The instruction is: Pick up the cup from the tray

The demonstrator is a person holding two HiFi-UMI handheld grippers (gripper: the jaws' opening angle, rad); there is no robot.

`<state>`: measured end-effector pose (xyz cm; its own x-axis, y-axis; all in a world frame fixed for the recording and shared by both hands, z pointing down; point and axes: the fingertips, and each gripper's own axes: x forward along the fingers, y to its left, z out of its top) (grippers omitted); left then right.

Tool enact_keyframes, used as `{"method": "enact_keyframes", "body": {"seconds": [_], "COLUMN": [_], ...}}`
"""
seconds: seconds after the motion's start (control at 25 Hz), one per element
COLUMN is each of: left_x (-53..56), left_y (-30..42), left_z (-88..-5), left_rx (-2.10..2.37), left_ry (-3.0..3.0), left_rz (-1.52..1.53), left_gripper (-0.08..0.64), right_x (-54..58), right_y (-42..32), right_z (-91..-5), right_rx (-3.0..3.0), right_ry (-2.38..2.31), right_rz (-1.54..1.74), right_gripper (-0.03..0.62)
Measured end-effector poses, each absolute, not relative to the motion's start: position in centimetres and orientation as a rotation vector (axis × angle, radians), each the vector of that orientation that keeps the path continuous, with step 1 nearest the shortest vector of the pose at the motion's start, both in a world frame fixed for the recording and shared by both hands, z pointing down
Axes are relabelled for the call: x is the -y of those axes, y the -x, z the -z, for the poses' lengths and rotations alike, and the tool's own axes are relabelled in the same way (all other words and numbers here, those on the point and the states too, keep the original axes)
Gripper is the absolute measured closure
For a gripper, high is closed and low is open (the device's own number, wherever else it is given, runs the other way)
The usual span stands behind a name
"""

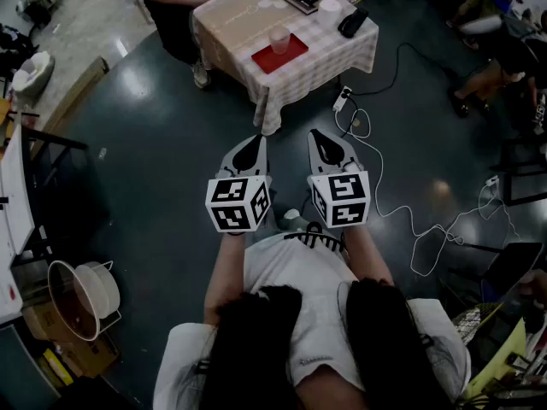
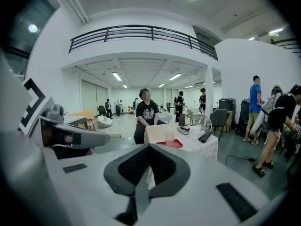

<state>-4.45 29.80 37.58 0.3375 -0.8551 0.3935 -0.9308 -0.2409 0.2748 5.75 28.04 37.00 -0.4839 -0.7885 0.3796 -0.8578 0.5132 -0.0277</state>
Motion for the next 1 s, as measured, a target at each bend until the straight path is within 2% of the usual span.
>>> {"method": "enact_keyframes", "body": {"seconds": [0.76,0.8,0.88,1.0], "left_x": [-30.0,-29.8,-29.3,-28.2], "left_y": [4.7,4.8,5.0,5.7], "left_z": [-38.3,-38.3,-38.5,-38.7], "left_rx": [1.565,1.565,1.566,1.571], "left_ry": [-2.136,-2.135,-2.133,-2.125], "left_rz": [-0.248,-0.247,-0.245,-0.242], "left_gripper": [0.555,0.555,0.555,0.555], "right_x": [-27.7,-27.5,-27.1,-26.0], "right_y": [-5.7,-5.5,-5.0,-4.3], "right_z": [-37.4,-37.3,-37.1,-36.8], "right_rx": [2.494,2.517,2.556,2.576], "right_ry": [-1.367,-1.355,-1.334,-1.321], "right_rz": [-0.338,-0.342,-0.344,-0.329], "right_gripper": [0.578,0.559,0.441,0.399]}}
